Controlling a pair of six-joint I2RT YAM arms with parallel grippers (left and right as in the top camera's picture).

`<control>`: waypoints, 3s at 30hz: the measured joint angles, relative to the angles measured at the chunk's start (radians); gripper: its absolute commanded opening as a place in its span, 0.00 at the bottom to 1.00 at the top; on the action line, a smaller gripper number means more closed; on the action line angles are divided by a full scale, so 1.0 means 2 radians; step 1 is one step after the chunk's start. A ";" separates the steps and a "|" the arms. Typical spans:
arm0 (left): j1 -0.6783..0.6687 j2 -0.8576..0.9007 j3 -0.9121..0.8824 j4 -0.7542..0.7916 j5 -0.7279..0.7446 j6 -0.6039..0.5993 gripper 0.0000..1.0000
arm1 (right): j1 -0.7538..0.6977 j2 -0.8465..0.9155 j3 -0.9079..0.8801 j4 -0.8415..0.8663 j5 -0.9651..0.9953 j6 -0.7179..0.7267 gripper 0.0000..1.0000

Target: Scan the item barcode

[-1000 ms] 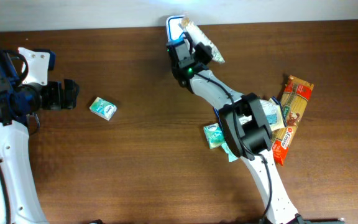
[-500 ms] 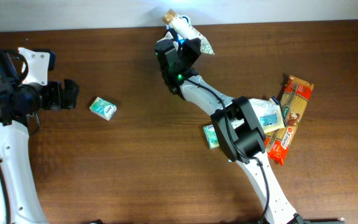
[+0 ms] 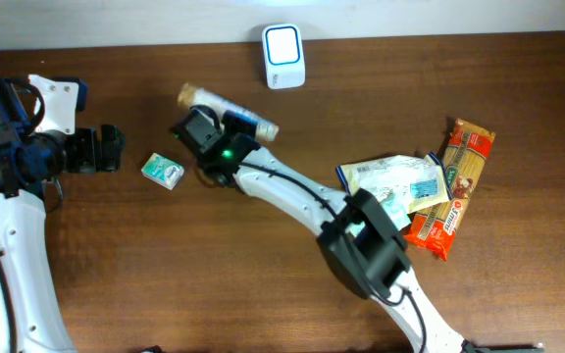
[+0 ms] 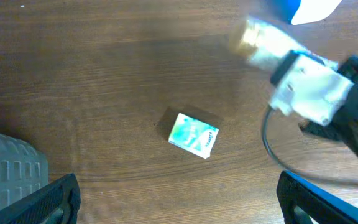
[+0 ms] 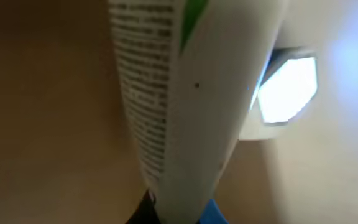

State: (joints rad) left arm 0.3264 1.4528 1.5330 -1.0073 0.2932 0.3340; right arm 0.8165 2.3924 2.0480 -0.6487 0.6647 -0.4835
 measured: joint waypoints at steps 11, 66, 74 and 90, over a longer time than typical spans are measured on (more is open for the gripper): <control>0.000 0.000 0.000 0.000 0.000 0.000 0.99 | -0.056 -0.041 -0.050 -0.345 -0.391 0.323 0.04; 0.000 0.000 0.000 0.000 0.000 0.000 0.99 | 0.005 0.069 0.072 -0.049 -0.488 0.207 0.04; 0.000 0.000 0.000 0.000 0.000 0.000 0.99 | -0.026 0.021 0.070 -0.052 -0.486 0.269 0.76; 0.000 0.000 0.000 0.000 0.000 0.000 0.99 | 0.036 0.112 0.070 0.200 -0.486 0.289 0.43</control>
State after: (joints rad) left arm 0.3264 1.4532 1.5333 -1.0077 0.2928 0.3340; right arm 0.8894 2.6167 2.1887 -0.2478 -0.3069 0.0952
